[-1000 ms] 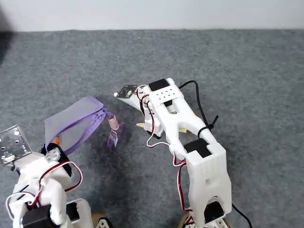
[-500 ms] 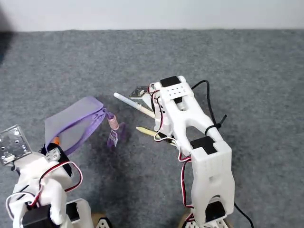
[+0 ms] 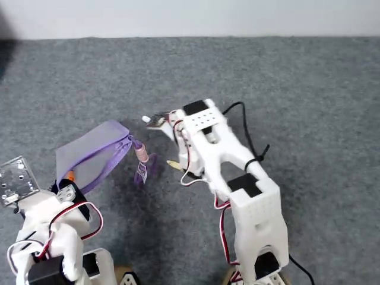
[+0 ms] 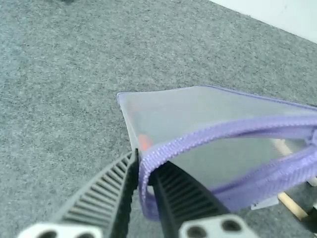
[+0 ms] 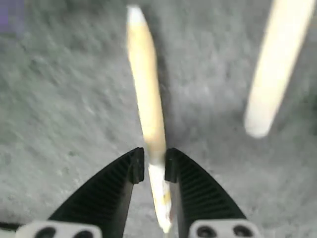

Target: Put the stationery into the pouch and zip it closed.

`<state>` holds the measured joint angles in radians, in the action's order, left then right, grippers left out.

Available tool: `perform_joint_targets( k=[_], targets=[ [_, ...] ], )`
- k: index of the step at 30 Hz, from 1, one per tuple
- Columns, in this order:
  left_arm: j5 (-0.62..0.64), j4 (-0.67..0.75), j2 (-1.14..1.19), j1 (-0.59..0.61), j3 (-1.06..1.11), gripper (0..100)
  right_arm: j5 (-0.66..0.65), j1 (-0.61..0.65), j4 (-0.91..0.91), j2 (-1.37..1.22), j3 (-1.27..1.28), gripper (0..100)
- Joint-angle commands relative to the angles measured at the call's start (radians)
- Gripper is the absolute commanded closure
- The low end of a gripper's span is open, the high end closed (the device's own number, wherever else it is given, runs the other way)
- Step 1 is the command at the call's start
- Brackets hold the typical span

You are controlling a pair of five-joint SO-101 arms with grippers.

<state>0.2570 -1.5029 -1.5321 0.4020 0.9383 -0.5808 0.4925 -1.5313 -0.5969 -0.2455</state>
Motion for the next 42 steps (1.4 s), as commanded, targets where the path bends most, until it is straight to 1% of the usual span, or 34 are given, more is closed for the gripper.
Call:
perform_joint_targets(
  k=[1, 4, 9, 11, 13, 15, 17, 23, 28, 34, 36, 42],
  targets=[
    [0.008, -0.003, 0.008, 0.003, -0.004, 99, 0.020, 0.038, 0.064, 0.007, -0.046, 86.8],
    [0.006, -0.003, 0.008, 0.003, -0.004, 99, 0.018, 0.048, 0.117, 0.005, -0.041, 86.5],
    [0.009, -0.003, 0.008, 0.005, -0.004, 99, 0.015, 0.050, 0.150, -0.051, -0.040, 86.8],
    [0.009, -0.003, 0.008, 0.006, -0.004, 99, 0.015, 0.047, 0.145, -0.082, -0.041, 91.2],
    [0.008, -0.003, 0.008, 0.008, -0.004, 99, 0.017, 0.045, 0.140, -0.091, -0.043, 99.5],
    [0.008, -0.003, 0.008, 0.008, -0.005, 99, 0.018, 0.033, 0.116, -0.077, -0.041, 97.1],
    [0.008, -0.003, 0.008, 0.008, -0.005, 99, 0.018, 0.025, 0.087, -0.050, -0.044, 99.1],
    [0.009, -0.003, 0.008, 0.008, -0.010, 99, 0.028, -0.044, -0.019, 0.101, -0.040, 99.1],
    [0.009, -0.003, 0.014, 0.008, -0.010, 99, 0.166, -0.101, -0.156, 0.255, -0.040, 99.1],
    [0.011, -0.029, 0.015, 0.008, -0.005, 99, 0.284, -0.139, -0.189, 0.467, -0.038, 99.1],
    [0.011, -0.035, 0.015, 0.008, -0.010, 99, 0.311, -0.131, -0.205, 0.552, -0.028, 99.1],
    [0.011, -0.035, 0.015, 0.008, -0.010, 99, 0.394, -0.038, -0.197, 0.823, 0.026, 99.1]
  ],
)
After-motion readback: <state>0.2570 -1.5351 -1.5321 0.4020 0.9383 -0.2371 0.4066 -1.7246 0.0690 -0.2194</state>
